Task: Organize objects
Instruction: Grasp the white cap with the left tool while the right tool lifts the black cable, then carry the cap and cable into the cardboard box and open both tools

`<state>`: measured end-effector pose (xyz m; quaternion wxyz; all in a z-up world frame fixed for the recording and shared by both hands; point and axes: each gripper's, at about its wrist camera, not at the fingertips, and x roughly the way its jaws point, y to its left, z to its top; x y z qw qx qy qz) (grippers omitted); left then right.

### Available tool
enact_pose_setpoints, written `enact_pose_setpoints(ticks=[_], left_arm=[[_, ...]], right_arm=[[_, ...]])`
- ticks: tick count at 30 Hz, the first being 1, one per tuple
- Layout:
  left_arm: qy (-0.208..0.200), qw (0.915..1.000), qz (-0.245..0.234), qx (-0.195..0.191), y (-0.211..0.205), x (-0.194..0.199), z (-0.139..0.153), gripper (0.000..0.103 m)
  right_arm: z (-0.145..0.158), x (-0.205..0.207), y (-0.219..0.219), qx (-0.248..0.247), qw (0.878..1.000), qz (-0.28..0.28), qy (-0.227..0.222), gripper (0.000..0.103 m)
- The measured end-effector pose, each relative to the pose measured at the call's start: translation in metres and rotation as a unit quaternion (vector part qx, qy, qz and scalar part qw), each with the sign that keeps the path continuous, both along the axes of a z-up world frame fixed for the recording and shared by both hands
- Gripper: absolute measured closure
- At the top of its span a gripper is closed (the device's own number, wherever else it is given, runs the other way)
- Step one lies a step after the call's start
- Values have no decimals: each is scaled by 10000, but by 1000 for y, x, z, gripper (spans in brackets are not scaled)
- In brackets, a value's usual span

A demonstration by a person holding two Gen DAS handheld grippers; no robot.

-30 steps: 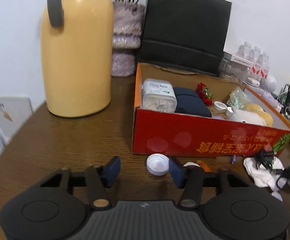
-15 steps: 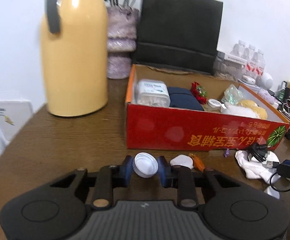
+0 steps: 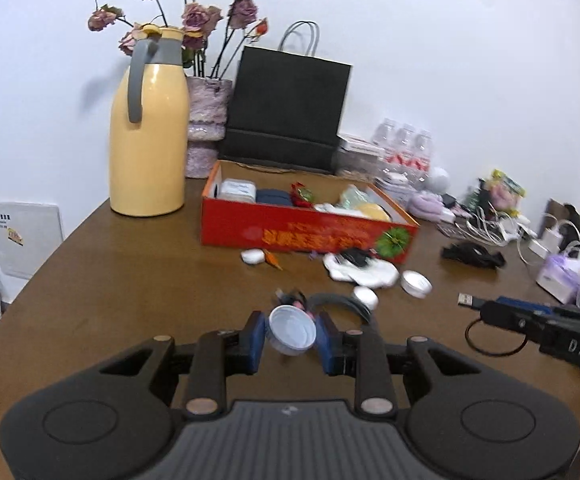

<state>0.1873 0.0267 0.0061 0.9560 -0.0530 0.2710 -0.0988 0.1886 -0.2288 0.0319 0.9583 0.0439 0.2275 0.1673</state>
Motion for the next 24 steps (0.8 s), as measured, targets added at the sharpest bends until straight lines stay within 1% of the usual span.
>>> enact_pose_setpoints(ticks=[3, 8, 12, 16, 19, 22, 24], left_arm=[[-49, 9999, -91, 39, -3, -21, 5, 77], [-319, 9994, -80, 57, -7, -50, 21, 77], [-375, 9991, -145, 92, -12, -61, 24, 77], [-357, 9991, -194, 88, -13, -61, 23, 77], [-321, 9993, -164, 76, -11, -53, 20, 77], [-278, 9995, -98, 66, -8, -37, 17, 77], [-274, 9995, -124, 58, -5, -19, 17, 77]], right_arm=[[5, -20, -8, -72, 9999, -88, -89, 82], [15, -44, -16, -30, 9995, -186, -238, 81], [16, -58, -16, -49, 9995, -163, -270, 81], [15, -57, -16, -53, 9995, -188, -241, 81], [13, -49, -16, -49, 9995, -227, -216, 81], [12, -36, -15, -71, 9995, -227, -203, 81], [13, -20, -12, -104, 9996, -166, -194, 81]])
